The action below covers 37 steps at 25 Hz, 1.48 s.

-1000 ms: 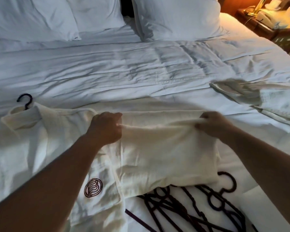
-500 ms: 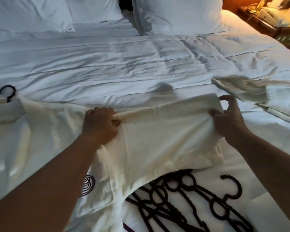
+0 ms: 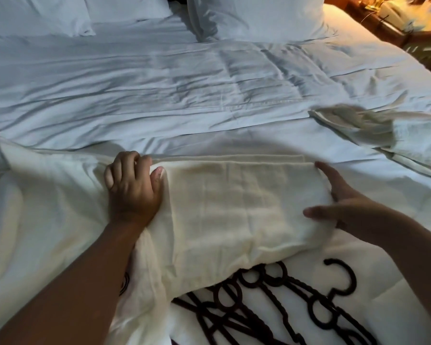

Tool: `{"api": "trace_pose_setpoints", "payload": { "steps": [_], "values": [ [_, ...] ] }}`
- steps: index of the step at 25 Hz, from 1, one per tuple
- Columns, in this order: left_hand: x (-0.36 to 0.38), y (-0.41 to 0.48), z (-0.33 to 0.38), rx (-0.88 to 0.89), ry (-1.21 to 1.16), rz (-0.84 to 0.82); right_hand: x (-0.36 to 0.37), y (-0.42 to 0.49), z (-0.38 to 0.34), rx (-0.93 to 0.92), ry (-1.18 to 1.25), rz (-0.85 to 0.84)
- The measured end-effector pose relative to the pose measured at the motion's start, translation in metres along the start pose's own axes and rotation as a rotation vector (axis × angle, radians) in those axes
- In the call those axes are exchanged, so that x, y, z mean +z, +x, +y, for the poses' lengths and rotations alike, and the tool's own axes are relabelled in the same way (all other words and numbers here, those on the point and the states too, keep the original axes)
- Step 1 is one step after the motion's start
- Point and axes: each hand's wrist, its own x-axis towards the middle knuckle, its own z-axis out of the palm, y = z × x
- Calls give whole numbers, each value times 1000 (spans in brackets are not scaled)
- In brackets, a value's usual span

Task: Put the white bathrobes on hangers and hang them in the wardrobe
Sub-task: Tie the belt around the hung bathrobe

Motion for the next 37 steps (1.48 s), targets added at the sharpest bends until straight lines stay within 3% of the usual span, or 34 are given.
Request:
{"api": "trace_pose_setpoints", "payload": {
  "steps": [1, 3, 6, 8, 10, 12, 15, 16, 19, 20, 22, 24, 26, 28, 29, 30, 32, 34, 37],
  "values": [
    [0, 1, 0, -1, 13, -9, -6, -1, -3, 10, -11, -1],
    [0, 3, 0, -9, 62, -49, -13, 6, -7, 9, -120, 192],
    [2, 3, 0, -15, 125, -116, -11, 21, -1, 66, -802, 338],
    [2, 3, 0, -17, 134, -127, -5, 23, 2, 11, -991, 440],
    [3, 3, 0, -16, 126, -130, 4, 28, -7, -207, -788, 559],
    [4, 2, -2, -14, 104, -128, 18, 48, -23, -256, -685, 442],
    [4, 1, -5, 8, 41, -86, 26, 78, -34, -21, -1001, 282],
    [4, 0, -5, 4, 18, -75, 22, 83, -35, -49, -1060, 299],
    [0, -1, -3, -33, -43, -82, 6, 87, -33, -482, -904, 508],
    [-1, -1, -3, -41, -52, -89, 5, 86, -31, -537, -930, 547],
    [-2, 0, -3, -48, -52, -98, 15, 88, -28, -297, -1051, 583],
    [-2, -1, -5, -49, -33, -103, 39, 86, -29, -93, -1021, 749],
    [1, -2, -5, -55, -37, -121, 79, 77, -34, -346, -973, 813],
    [3, -3, -4, -58, -51, -130, 132, 70, -39, -625, -947, 564],
    [4, -3, -5, -53, -55, -128, 159, 71, -43, -647, -904, 396],
    [5, -3, -8, -50, -58, -124, 182, 76, -45, -588, -844, 261],
    [6, -4, -9, -65, -86, -119, 210, 95, -45, -373, -703, 168],
    [4, -1, -4, -105, -159, -120, 222, 115, -38, -254, -607, 246],
    [-15, 12, -13, -230, -297, -36, 235, 128, -14, -343, -738, 474]
  ]
}}
